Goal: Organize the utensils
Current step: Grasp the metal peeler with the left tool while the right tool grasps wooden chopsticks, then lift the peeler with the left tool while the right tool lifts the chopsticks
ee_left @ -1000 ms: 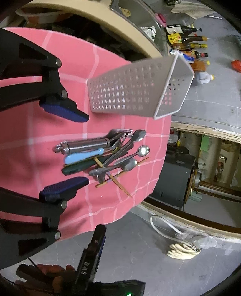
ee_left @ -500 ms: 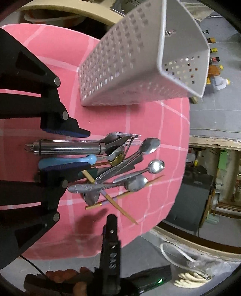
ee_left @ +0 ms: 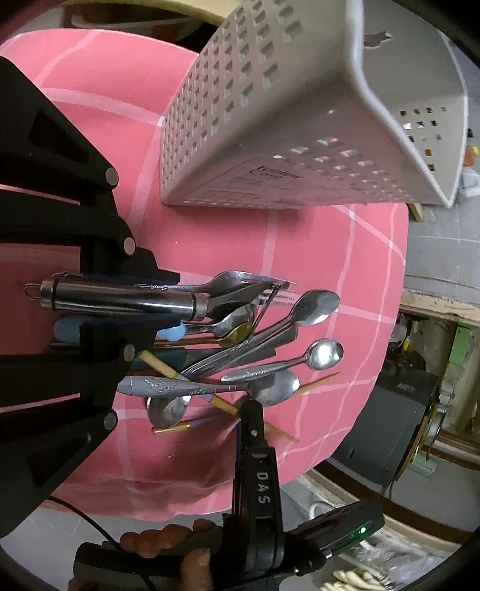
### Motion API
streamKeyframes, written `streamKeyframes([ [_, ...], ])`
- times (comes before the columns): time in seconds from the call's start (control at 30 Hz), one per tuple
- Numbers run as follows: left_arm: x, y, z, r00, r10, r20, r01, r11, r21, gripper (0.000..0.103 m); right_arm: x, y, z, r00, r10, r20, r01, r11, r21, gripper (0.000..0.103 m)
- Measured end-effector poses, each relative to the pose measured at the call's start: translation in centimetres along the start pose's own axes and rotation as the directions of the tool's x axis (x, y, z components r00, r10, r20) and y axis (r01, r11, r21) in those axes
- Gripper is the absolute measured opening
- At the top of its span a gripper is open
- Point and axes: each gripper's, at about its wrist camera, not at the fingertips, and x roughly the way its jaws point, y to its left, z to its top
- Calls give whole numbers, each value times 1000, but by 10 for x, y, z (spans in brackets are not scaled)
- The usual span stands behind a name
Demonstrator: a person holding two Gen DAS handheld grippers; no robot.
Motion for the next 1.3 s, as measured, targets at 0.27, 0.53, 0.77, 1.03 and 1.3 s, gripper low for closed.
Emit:
streamKeyframes([
  [0.27,1,-6,5,1000,-5,-26,5,1000,-4,12,14,19,12,987,-120,-110,101,980,-170,18],
  [0.53,2,-11,4,997,-6,-77,7,1000,4,10,0,-18,-17,983,-14,-186,1,997,-72,7],
  [0.77,-4,-6,-5,989,-35,-142,32,999,-22,9,-8,-14,-37,974,-61,-217,32,991,-131,9],
  [1.03,-5,1,0,984,-40,-175,35,999,-31,12,19,23,10,968,-148,-204,107,973,-202,24],
  [1.3,-5,6,-2,980,-39,-194,32,999,-36,14,34,16,45,976,-100,-195,76,989,-128,8],
])
